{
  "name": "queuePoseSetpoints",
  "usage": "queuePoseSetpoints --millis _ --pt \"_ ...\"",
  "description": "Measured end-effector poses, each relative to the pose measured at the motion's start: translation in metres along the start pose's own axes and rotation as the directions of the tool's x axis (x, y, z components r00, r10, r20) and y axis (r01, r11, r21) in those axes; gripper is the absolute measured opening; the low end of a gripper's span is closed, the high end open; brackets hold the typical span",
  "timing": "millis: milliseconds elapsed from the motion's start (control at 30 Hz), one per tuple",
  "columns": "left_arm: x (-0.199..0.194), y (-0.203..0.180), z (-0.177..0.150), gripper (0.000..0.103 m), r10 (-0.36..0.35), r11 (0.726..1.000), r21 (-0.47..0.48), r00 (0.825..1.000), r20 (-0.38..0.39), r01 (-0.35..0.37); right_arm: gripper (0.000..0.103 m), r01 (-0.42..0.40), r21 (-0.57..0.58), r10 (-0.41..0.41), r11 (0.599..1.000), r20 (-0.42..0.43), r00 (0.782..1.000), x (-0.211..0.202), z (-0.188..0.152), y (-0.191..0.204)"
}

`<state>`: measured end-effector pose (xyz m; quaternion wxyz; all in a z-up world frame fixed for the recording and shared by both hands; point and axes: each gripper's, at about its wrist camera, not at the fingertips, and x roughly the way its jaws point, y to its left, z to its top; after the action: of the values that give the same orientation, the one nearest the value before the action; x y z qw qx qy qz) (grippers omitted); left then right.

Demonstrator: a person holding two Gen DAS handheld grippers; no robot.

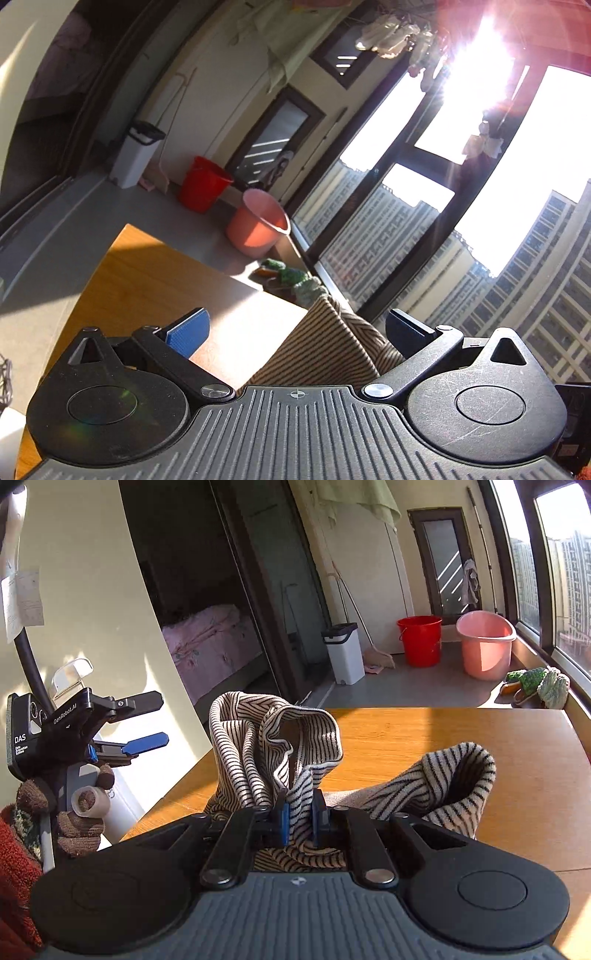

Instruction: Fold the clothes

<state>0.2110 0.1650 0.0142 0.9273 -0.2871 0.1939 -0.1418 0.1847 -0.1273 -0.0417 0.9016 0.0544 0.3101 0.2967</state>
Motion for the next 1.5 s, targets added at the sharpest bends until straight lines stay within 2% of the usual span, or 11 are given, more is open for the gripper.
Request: queuePoseSetpoints --millis 133,233,367,500,667,767,800,867,1067,1267,1500 --pt "-0.013 -0.014 -0.015 0.103 -0.016 0.998 0.063 0.997 -0.075 0.021 0.011 0.041 -0.069 -0.048 0.997 -0.095 0.994 -0.018 -0.064 0.021" --pt "-0.022 -0.020 -0.025 0.103 -0.008 0.994 0.107 0.989 -0.145 0.023 0.017 0.007 -0.057 -0.010 0.998 -0.065 0.998 -0.051 -0.077 0.025" --pt "-0.029 -0.021 -0.038 0.103 -0.001 0.994 0.108 0.968 -0.251 0.029 0.053 0.081 0.021 -0.082 0.996 0.087 0.993 -0.103 -0.061 0.007" --pt "-0.034 -0.016 -0.060 0.103 -0.028 0.997 0.052 0.941 -0.336 0.048 0.062 0.077 0.232 -0.112 0.970 0.143 0.983 -0.117 -0.051 -0.035" --pt "-0.025 -0.010 -0.084 0.101 -0.029 0.999 0.016 0.908 -0.418 0.040 0.062 0.071 0.371 -0.089 0.926 0.031 0.996 -0.075 -0.069 -0.062" --pt "-0.009 -0.002 -0.094 0.090 -0.037 0.999 -0.037 0.885 -0.463 0.022 0.062 0.070 0.367 -0.068 0.928 -0.019 0.998 -0.043 -0.076 -0.060" --pt "-0.004 0.000 -0.095 0.085 -0.044 0.999 -0.048 0.887 -0.459 0.025 0.061 0.076 0.343 -0.075 0.936 -0.015 0.997 -0.037 -0.075 -0.057" --pt "0.008 0.001 -0.091 0.075 -0.039 0.999 -0.037 0.895 -0.443 0.026 0.039 0.095 0.291 -0.094 0.952 -0.016 0.995 -0.025 -0.069 -0.052" --pt "0.048 0.002 -0.072 0.046 0.008 1.000 0.004 0.911 -0.412 -0.007 0.022 0.163 0.233 -0.165 0.959 -0.008 0.986 0.010 -0.031 -0.051" --pt "0.011 -0.022 -0.053 0.043 -0.034 0.994 0.084 0.939 -0.343 0.067 0.019 0.097 0.154 -0.114 0.983 0.105 0.988 -0.028 -0.013 -0.023" --pt "-0.029 -0.016 -0.088 0.044 -0.022 0.992 0.103 0.923 -0.384 0.066 0.019 0.076 0.187 -0.090 0.979 0.063 0.994 -0.052 -0.056 -0.012"
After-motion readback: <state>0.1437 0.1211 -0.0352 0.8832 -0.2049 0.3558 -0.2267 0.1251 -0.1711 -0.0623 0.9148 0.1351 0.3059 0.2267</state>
